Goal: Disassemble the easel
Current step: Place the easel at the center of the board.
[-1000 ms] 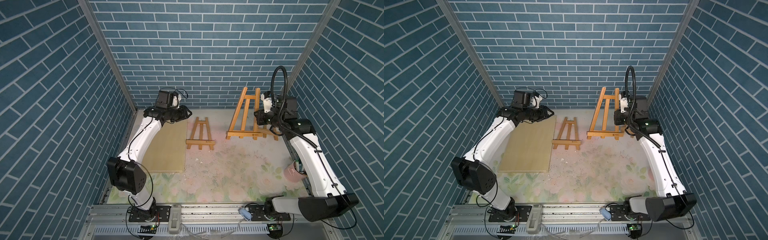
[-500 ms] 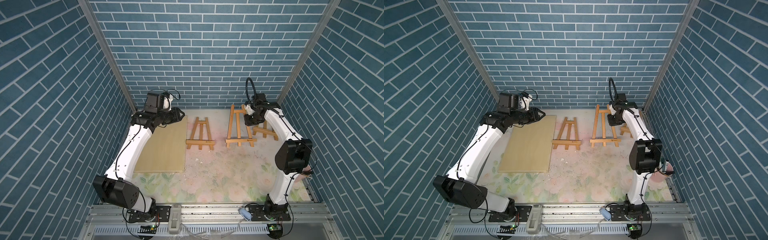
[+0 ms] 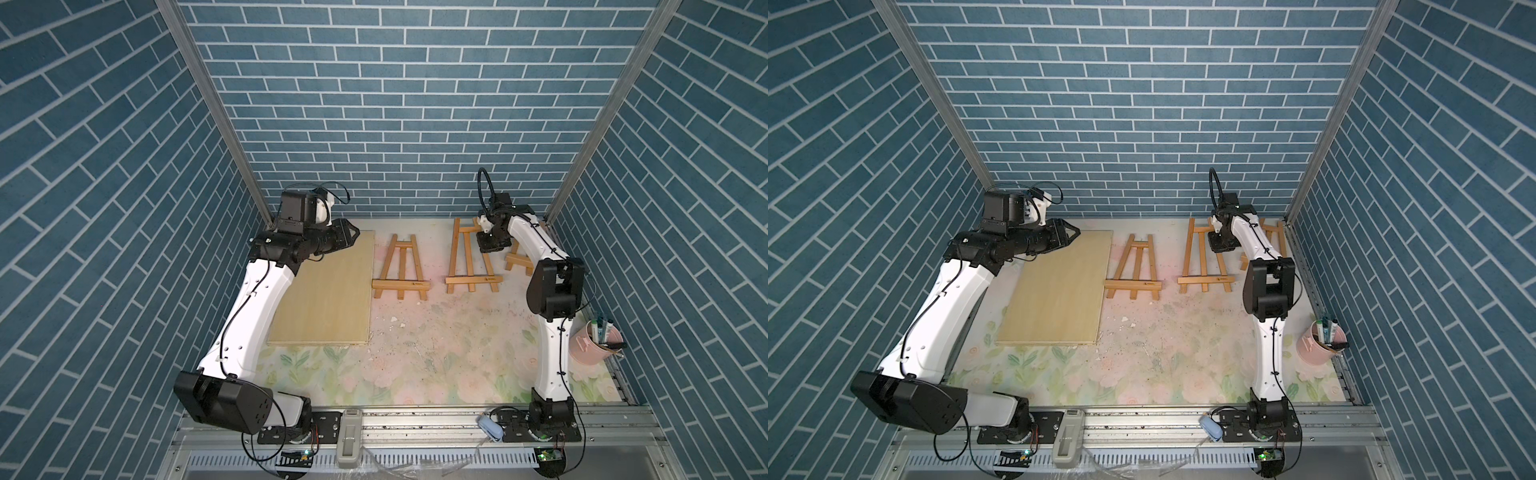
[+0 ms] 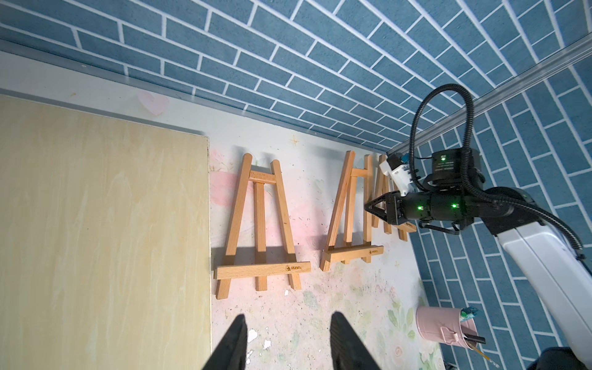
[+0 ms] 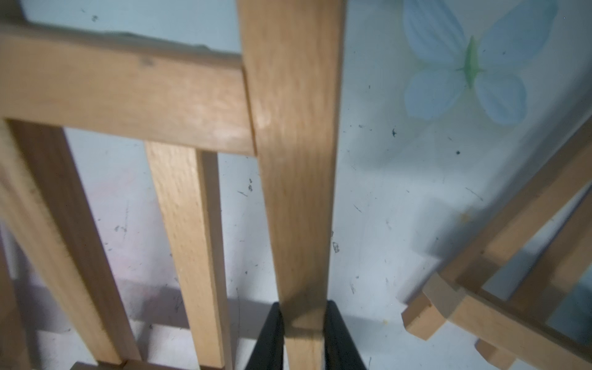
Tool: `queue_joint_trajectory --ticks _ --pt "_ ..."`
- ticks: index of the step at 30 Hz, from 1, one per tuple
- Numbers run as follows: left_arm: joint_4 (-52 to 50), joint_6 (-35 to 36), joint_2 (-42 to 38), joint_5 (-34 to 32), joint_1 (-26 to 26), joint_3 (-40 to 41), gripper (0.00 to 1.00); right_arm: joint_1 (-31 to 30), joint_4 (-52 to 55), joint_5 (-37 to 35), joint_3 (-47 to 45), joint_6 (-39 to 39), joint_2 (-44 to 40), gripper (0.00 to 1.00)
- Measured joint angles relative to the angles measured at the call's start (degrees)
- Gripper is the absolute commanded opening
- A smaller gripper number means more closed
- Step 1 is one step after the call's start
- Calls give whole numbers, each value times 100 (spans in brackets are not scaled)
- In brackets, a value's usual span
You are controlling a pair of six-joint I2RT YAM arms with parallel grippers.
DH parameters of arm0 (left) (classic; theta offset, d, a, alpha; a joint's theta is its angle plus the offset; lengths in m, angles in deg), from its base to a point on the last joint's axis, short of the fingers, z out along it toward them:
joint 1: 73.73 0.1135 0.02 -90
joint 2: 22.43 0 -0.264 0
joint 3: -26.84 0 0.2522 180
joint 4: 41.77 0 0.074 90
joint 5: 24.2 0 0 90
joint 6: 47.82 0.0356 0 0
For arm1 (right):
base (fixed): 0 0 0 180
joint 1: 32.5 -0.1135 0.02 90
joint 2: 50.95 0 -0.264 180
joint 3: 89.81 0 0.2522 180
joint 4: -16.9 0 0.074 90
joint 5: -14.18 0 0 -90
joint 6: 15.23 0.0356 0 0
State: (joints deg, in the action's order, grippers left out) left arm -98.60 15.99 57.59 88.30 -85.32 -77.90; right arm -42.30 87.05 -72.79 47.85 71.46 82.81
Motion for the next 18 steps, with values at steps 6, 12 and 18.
queue_joint_trajectory --ticks 6,12,18 --pt "-160 0 2 -28 2 -72 45 24 -28 -15 260 4 400 0" --pt "-291 -2 2 -66 7 -170 45 24 -179 -76 260 0 461 0" --pt "-382 -9 9 -129 9 -214 45 33 -304 -92 494 2 610 0"
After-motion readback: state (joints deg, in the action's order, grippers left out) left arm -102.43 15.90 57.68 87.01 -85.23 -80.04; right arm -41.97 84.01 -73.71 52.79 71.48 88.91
